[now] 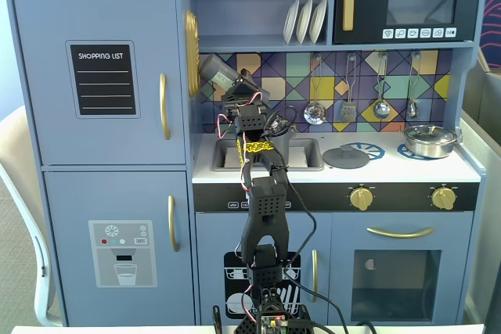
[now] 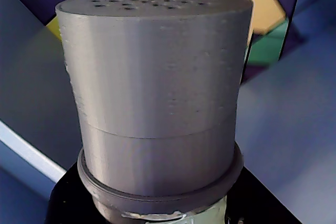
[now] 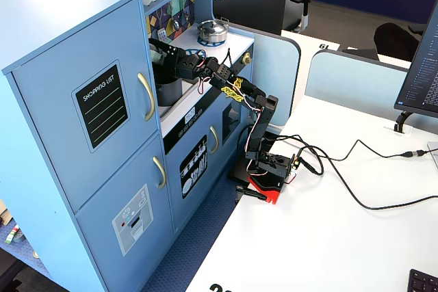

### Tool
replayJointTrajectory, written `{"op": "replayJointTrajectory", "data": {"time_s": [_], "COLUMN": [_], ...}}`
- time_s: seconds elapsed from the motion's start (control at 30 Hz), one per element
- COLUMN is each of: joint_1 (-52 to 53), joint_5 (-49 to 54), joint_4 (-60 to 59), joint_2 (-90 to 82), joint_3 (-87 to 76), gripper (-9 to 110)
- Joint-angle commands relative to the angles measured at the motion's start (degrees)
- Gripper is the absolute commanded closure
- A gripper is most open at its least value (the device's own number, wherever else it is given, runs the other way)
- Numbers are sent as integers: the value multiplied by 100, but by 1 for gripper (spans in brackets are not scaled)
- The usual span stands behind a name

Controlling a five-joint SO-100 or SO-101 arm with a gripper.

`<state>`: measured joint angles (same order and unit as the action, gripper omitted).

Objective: Put salt in the gray recipient

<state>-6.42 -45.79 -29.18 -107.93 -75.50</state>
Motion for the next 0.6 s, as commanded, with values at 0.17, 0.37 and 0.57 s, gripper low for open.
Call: {"op": "replayJointTrajectory", "data": {"time_s": [0.17, 0.37, 0.57], "joint_1": [378, 712, 501], "joint_5": [-466, -554, -545], "joint_4": [-694, -1002, -272], "joint_2": [-448, -721, -606], "joint_3": [70, -519, -343], "gripper": [101, 101, 101]}}
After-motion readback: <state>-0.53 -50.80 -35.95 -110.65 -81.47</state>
